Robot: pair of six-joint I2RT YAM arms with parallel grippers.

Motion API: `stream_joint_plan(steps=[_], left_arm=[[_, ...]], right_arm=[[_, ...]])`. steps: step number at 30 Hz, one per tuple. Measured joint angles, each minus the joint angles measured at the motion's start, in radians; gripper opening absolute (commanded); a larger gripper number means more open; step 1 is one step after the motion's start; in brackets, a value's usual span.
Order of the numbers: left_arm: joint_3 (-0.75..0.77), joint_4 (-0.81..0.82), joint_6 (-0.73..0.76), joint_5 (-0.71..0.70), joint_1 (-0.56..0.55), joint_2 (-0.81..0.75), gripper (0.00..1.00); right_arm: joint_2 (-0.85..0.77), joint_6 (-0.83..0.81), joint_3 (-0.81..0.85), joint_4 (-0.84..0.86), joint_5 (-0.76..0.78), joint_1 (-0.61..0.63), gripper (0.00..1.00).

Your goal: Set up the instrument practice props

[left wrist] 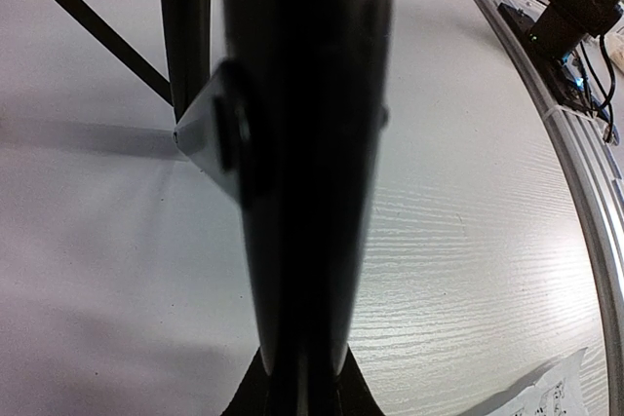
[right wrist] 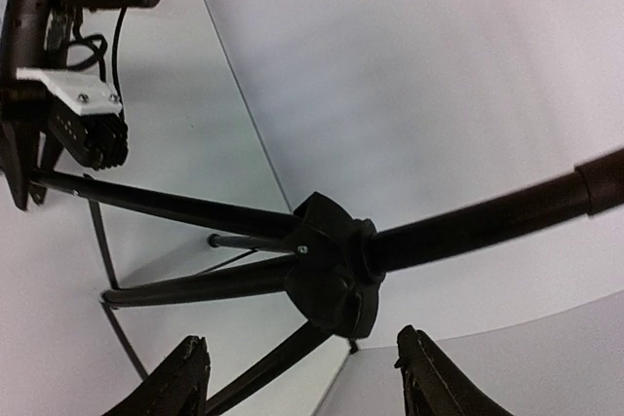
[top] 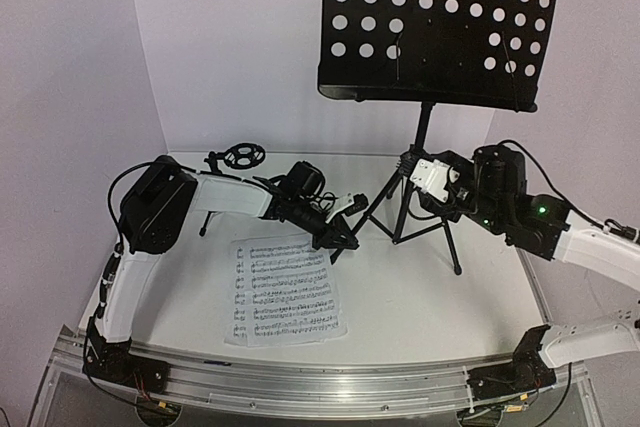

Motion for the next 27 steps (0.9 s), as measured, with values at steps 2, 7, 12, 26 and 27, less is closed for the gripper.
stream_joint_plan(steps=[2, 7, 12, 26, 27], left_arm=[[0.009, -0.006, 0.001, 0.005, 0.001, 0.005, 0.00], [0.028, -0.016, 0.003, 0.010, 0.004, 0.016, 0.00], [0.034, -0.016, 0.004, 0.019, 0.006, 0.022, 0.00], [0.038, -0.016, 0.004, 0.033, 0.009, 0.026, 0.00], [0.038, -0.016, 0.003, 0.033, 0.009, 0.026, 0.00]], right_arm=[[0.041, -0.141, -0.003, 0.053, 0.021, 0.000, 0.60], [0.123, -0.385, -0.007, 0.144, 0.072, 0.000, 0.50], [0.174, -0.511, -0.009, 0.224, 0.111, 0.000, 0.46], [0.216, -0.577, -0.023, 0.349, 0.167, -0.001, 0.21], [0.216, -0.578, -0.025, 0.353, 0.168, -0.001, 0.17]])
